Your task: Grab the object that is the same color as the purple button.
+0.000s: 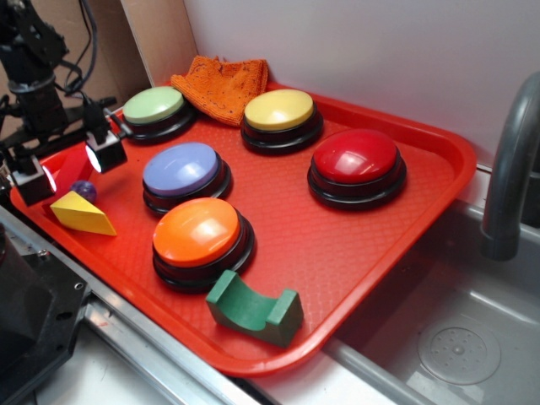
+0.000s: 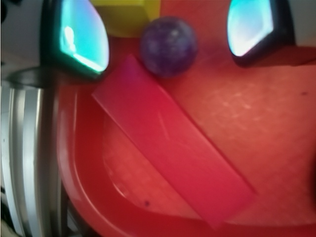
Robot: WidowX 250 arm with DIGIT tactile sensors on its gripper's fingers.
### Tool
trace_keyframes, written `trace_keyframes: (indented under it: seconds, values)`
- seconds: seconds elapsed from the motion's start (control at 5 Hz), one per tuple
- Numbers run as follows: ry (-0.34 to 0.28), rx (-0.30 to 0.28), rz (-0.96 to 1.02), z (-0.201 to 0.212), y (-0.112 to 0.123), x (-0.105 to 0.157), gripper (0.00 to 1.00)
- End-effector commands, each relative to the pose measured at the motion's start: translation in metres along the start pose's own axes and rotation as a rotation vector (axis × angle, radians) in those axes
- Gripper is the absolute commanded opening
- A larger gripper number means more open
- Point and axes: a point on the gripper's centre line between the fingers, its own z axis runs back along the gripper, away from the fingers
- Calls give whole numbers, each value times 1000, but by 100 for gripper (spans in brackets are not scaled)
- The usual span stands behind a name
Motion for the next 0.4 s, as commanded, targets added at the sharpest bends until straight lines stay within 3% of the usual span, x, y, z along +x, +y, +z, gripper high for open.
trace_keyframes:
  seconds: [0.0, 0.2]
  values:
    - [36, -1, 27, -11, 3, -3, 100]
    - [31, -6, 56, -12, 3, -3, 16]
